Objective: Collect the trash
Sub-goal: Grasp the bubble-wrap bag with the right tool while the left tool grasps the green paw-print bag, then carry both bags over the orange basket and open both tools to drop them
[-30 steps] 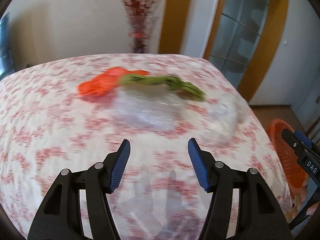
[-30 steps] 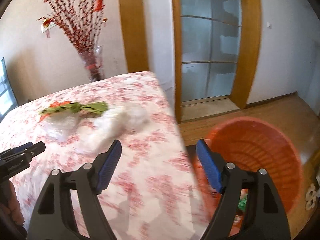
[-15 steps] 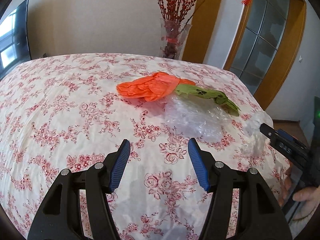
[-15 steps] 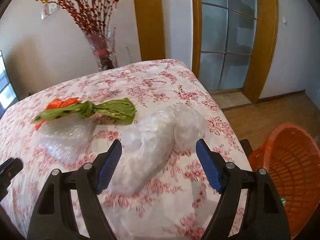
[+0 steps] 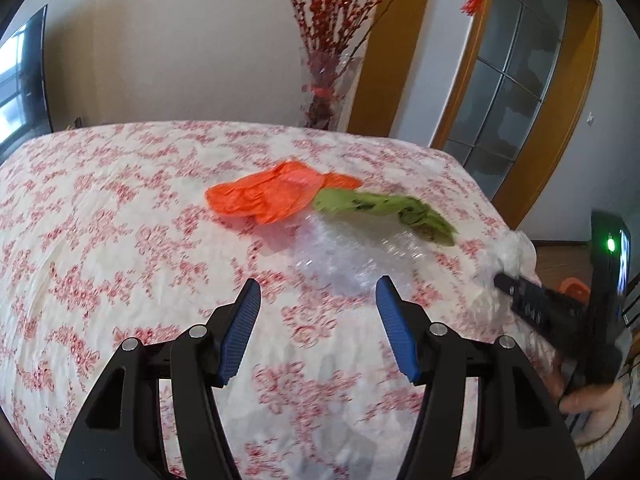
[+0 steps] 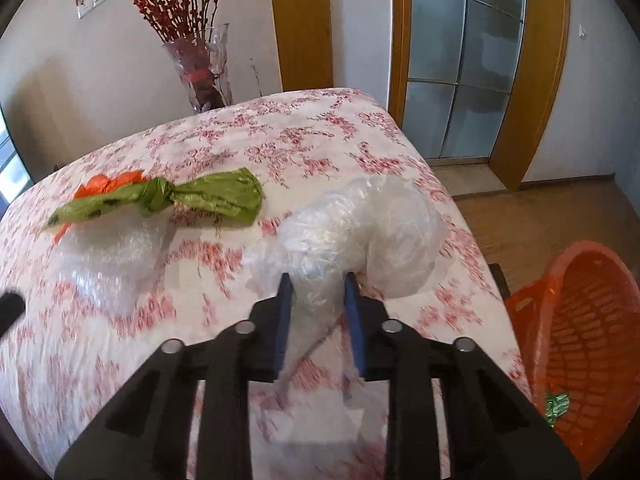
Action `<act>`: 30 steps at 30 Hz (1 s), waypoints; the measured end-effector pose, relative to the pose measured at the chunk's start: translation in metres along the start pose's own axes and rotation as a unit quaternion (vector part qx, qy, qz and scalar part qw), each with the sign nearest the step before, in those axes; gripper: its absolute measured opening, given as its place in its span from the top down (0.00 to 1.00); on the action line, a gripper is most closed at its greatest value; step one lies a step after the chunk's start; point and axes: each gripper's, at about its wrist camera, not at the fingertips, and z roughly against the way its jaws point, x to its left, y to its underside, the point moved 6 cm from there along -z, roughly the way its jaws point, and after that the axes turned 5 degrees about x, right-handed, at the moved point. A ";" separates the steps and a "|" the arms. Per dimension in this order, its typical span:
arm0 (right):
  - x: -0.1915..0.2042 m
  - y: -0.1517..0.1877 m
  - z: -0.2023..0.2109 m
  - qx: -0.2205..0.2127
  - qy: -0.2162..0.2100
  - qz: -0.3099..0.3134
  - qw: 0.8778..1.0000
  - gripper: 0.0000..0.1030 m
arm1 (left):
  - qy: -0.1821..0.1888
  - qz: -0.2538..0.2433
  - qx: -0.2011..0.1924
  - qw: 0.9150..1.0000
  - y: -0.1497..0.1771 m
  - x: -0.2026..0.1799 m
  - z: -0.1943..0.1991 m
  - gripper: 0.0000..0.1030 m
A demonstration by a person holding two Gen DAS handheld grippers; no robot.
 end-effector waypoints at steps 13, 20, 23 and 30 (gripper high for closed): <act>-0.050 0.037 0.033 -0.006 -0.016 -0.040 0.999 0.80 | -0.008 -0.059 0.001 0.998 -0.055 -0.079 -0.042 0.42; -0.053 0.041 0.032 -0.002 -0.026 -0.044 0.999 0.80 | -0.052 -0.079 0.064 0.993 -0.052 -0.084 -0.099 0.42; -0.053 0.041 0.033 -0.001 -0.031 -0.042 0.999 0.80 | -0.047 -0.071 0.078 0.993 -0.048 -0.080 -0.107 0.47; -0.055 0.042 0.034 -0.003 -0.037 -0.046 0.998 0.80 | -0.001 -0.063 0.067 0.996 -0.045 -0.082 -0.095 0.82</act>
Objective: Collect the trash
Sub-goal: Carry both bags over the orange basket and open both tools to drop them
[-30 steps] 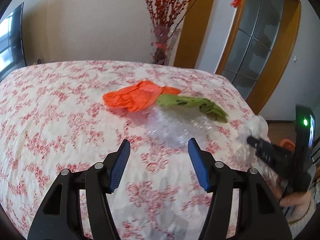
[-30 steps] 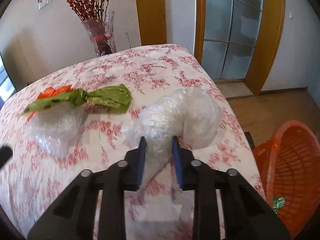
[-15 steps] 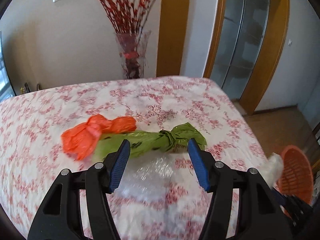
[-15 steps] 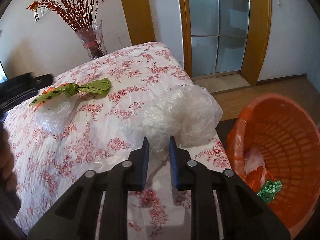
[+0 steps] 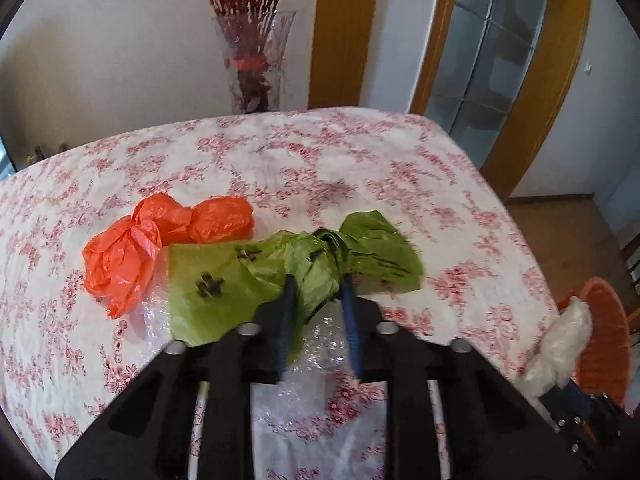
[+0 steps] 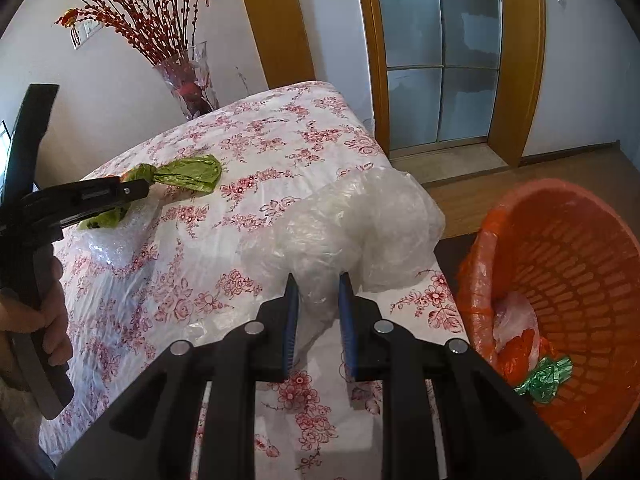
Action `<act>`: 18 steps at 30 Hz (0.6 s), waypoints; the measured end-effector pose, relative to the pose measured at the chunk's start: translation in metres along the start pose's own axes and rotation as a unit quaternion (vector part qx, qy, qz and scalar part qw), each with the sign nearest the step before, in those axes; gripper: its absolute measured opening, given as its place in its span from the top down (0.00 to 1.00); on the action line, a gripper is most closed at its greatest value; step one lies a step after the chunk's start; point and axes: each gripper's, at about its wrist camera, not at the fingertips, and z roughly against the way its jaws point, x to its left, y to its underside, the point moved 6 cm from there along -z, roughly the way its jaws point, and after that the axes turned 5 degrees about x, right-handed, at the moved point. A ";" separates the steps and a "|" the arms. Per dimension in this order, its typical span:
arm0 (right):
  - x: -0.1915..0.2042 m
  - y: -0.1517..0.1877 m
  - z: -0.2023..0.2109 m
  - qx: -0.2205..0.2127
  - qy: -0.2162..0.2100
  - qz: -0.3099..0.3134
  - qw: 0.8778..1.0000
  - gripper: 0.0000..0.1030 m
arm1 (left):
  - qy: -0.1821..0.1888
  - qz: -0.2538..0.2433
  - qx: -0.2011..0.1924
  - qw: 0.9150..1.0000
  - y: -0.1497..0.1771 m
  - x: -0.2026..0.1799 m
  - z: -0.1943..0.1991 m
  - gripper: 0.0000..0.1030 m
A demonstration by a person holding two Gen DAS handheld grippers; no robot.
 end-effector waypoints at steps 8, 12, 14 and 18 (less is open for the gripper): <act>-0.005 -0.001 0.018 -0.017 0.004 -0.001 1.000 0.80 | 0.022 -0.006 -0.024 0.999 0.003 -0.009 0.020 0.84; -0.011 0.000 0.038 -0.032 0.004 -0.005 0.999 0.80 | 0.031 -0.014 -0.036 0.999 0.007 -0.019 0.038 0.84; -0.015 0.001 0.048 -0.039 0.005 -0.006 0.999 0.80 | 0.040 -0.018 -0.041 0.998 0.012 -0.026 0.048 0.84; -0.025 0.006 0.071 -0.053 0.008 -0.009 0.998 0.80 | 0.055 -0.026 -0.047 0.997 0.019 -0.041 0.066 0.84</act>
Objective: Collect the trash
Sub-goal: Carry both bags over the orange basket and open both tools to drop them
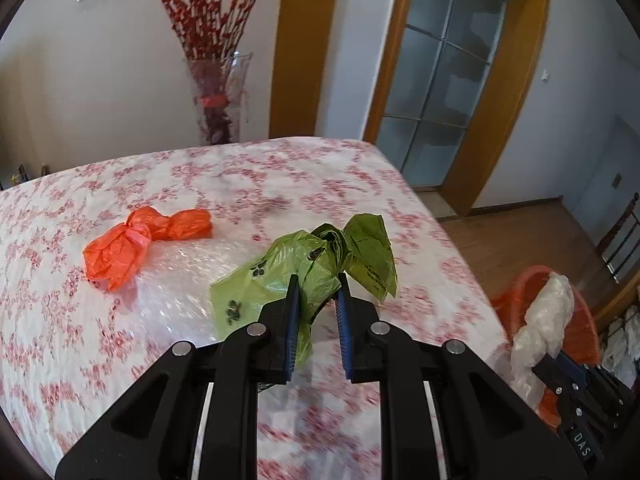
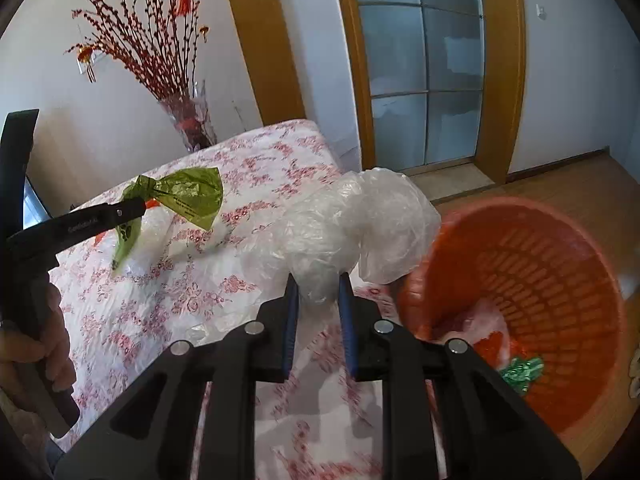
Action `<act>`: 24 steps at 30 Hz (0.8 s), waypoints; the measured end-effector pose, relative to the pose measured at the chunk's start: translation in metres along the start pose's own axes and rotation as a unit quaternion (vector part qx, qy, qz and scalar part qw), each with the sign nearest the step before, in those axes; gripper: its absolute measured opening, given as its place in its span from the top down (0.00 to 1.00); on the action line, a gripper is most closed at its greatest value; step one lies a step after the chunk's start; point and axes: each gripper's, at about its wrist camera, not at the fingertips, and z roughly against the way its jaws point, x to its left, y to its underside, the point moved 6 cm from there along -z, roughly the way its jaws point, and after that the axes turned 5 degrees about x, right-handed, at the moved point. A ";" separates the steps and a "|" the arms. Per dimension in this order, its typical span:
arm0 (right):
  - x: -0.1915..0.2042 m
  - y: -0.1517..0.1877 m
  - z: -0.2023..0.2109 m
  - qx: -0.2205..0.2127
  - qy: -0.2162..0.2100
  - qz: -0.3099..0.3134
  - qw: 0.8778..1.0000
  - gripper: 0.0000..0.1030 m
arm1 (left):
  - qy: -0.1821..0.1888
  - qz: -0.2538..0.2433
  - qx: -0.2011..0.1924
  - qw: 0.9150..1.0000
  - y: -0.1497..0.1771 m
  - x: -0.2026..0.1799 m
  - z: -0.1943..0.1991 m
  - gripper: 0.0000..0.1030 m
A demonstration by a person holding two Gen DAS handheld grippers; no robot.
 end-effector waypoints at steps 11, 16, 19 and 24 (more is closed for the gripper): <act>-0.040 0.007 0.060 -0.047 0.032 -0.014 0.998 0.80 | 0.043 -0.023 -0.021 0.999 0.017 -0.054 0.039 0.84; -0.065 0.013 0.080 -0.066 0.063 -0.026 0.995 0.80 | 0.070 -0.029 -0.021 0.997 0.027 -0.079 0.049 0.84; -0.081 0.017 0.089 -0.073 0.080 -0.039 0.993 0.80 | 0.084 -0.033 -0.019 0.996 0.033 -0.094 0.053 0.84; -0.108 0.024 0.094 -0.077 0.103 -0.059 0.990 0.80 | 0.106 -0.044 -0.009 0.993 0.040 -0.118 0.052 0.84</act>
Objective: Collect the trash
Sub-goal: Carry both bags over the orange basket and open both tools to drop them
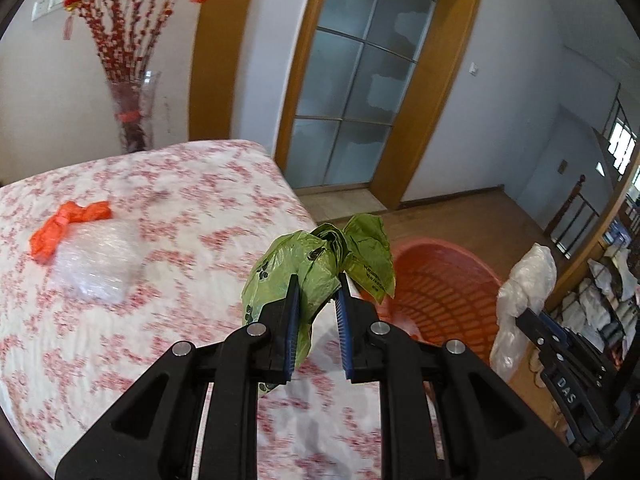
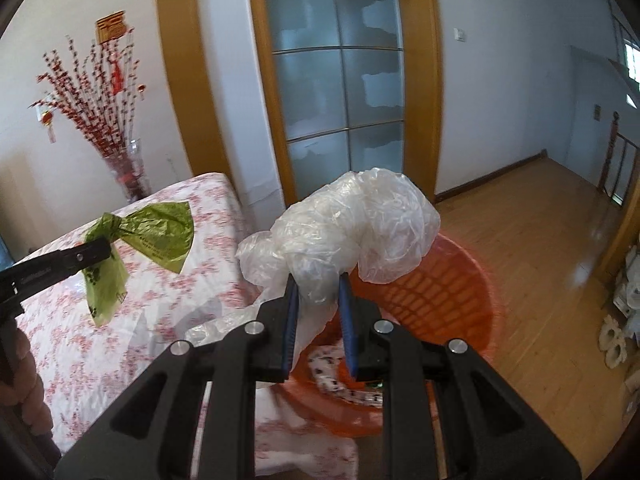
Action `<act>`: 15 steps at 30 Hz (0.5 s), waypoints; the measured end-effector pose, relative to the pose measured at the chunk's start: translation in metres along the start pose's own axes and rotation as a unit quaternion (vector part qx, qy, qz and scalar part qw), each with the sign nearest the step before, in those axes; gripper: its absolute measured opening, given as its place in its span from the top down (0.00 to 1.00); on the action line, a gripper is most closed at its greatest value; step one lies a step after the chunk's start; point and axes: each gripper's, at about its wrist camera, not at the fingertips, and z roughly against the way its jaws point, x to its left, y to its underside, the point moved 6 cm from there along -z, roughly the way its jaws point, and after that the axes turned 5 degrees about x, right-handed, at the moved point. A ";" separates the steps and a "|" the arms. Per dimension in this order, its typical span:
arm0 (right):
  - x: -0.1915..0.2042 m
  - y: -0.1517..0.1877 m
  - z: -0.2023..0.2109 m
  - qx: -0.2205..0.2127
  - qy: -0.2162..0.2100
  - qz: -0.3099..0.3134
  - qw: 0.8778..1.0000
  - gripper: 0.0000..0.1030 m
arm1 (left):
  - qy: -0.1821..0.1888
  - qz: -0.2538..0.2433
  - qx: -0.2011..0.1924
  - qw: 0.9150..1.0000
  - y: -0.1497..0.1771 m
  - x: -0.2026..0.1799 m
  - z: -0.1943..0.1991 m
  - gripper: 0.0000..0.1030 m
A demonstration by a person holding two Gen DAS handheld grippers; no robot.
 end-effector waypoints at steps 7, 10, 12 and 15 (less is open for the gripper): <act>-0.034 0.004 -0.006 0.004 0.022 -0.027 0.999 0.80 | 0.035 -0.014 0.017 0.999 0.007 -0.037 -0.017 0.84; -0.045 0.004 -0.010 0.005 0.028 -0.035 0.999 0.80 | 0.047 -0.019 0.024 0.998 0.008 -0.053 -0.025 0.84; -0.051 0.005 -0.011 0.005 0.032 -0.039 0.999 0.80 | 0.054 -0.022 0.028 0.998 0.010 -0.062 -0.031 0.84; -0.059 0.006 -0.014 0.005 0.036 -0.045 0.998 0.80 | 0.063 -0.025 0.037 0.997 0.013 -0.074 -0.040 0.84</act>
